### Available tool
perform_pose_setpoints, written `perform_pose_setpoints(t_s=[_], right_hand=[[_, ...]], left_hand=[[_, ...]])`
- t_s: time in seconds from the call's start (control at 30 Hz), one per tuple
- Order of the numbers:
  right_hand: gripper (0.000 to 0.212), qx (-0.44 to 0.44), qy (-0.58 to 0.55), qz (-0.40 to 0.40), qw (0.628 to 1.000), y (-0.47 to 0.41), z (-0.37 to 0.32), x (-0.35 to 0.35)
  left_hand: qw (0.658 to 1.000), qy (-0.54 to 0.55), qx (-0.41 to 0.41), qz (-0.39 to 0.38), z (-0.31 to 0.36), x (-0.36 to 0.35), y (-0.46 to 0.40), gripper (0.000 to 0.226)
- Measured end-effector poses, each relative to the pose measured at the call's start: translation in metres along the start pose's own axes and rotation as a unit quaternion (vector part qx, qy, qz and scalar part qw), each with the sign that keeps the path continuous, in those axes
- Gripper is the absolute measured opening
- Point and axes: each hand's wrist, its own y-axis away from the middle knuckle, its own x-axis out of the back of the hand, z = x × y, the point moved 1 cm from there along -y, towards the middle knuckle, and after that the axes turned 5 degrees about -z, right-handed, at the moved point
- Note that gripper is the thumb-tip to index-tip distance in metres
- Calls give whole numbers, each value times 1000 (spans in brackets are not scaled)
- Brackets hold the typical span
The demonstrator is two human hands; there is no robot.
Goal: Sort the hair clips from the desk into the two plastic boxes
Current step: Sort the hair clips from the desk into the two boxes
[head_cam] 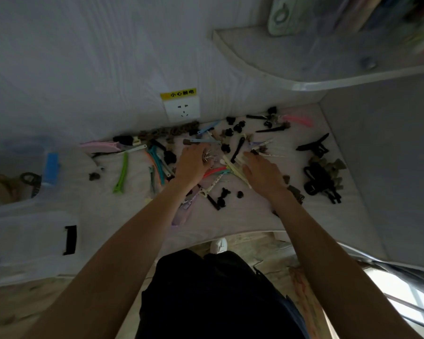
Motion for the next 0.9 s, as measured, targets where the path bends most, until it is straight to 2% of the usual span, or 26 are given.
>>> perform_pose_setpoints(t_s=[0.17, 0.23, 0.33, 0.4, 0.47, 0.57, 0.67, 0.73, 0.77, 0.83, 0.9], right_hand=[[53, -1, 18, 3, 1000, -3, -6, -1], [52, -7, 28, 41, 999, -3, -11, 2], [52, 17, 41, 124, 991, 4, -23, 5], [49, 36, -21, 179, 983, 13, -35, 7], [45, 42, -136, 208, 968, 20, -48, 7], [39, -26, -342, 147, 928, 26, -69, 8], [31, -102, -511, 65, 851, 28, -90, 8], [22, -105, -591, 24, 799, 29, -107, 10], [18, -92, -601, 6, 794, 29, -125, 8], [15, -75, -572, -10, 817, 28, -145, 6], [18, -48, -543, -42, 838, 25, -180, -4]], left_hand=[[996, 56, -29, 64, 1, 3, 9, 31], [992, 85, -32, 88, -1, 6, 13, 20], [991, 98, 12, 95, -8, 15, 21, 13], [987, 109, 22, 112, -13, 20, 25, 13], [980, 151, 8, 132, -15, 30, 33, 10], [946, 282, -41, 152, -10, 57, 49, 5], [896, 389, -108, 184, -9, 95, 73, 2], [878, 404, -131, 219, -15, 122, 88, 3], [877, 391, -124, 248, -29, 139, 100, 3], [887, 345, -95, 291, -49, 161, 117, 10], [903, 267, -30, 335, -91, 184, 142, 15]])
